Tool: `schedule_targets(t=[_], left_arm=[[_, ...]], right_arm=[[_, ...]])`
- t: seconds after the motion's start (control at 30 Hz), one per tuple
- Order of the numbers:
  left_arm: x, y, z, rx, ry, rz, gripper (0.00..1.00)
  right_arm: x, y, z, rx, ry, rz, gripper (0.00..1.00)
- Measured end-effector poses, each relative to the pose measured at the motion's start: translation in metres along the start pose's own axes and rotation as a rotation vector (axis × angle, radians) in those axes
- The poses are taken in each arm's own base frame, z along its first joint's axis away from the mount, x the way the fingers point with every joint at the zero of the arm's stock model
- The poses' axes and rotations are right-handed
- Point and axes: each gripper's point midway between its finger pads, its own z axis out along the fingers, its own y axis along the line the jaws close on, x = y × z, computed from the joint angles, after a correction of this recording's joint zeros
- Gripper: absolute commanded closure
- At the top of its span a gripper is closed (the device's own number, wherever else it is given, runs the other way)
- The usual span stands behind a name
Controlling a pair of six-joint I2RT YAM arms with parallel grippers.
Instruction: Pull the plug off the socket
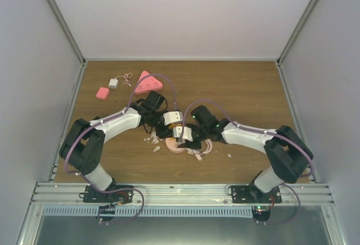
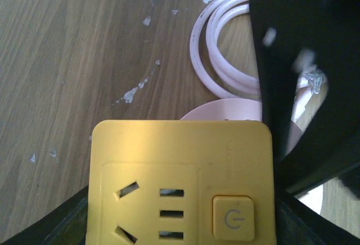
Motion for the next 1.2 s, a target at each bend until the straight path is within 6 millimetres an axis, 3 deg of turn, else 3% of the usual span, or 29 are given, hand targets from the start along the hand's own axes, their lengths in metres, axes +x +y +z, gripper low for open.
schedule_targets(t=[0.23, 0.47, 0.7, 0.8, 0.97, 1.2], left_arm=[[0.007, 0.006, 0.0, -0.018, 0.005, -0.065, 0.91], [0.013, 0.033, -0.007, -0.126, -0.003, -0.147, 0.92], [0.013, 0.05, -0.011, -0.216, -0.006, -0.195, 0.93], [0.014, 0.051, -0.011, -0.222, -0.004, -0.213, 0.93], [0.015, 0.052, -0.01, -0.224, 0.001, -0.235, 0.93], [0.016, 0.052, -0.008, -0.22, 0.002, -0.244, 0.93]], right_arm=[[-0.017, -0.031, -0.05, 0.107, -0.115, 0.1, 0.58], [-0.005, -0.058, -0.065, 0.179, -0.143, 0.275, 0.67], [-0.001, -0.061, -0.051, 0.133, -0.174, 0.418, 0.77], [0.006, -0.066, -0.035, 0.103, -0.169, 0.493, 0.8], [0.019, -0.072, -0.015, 0.084, -0.157, 0.588, 0.8], [0.022, -0.077, -0.003, 0.093, -0.168, 0.6, 0.8]])
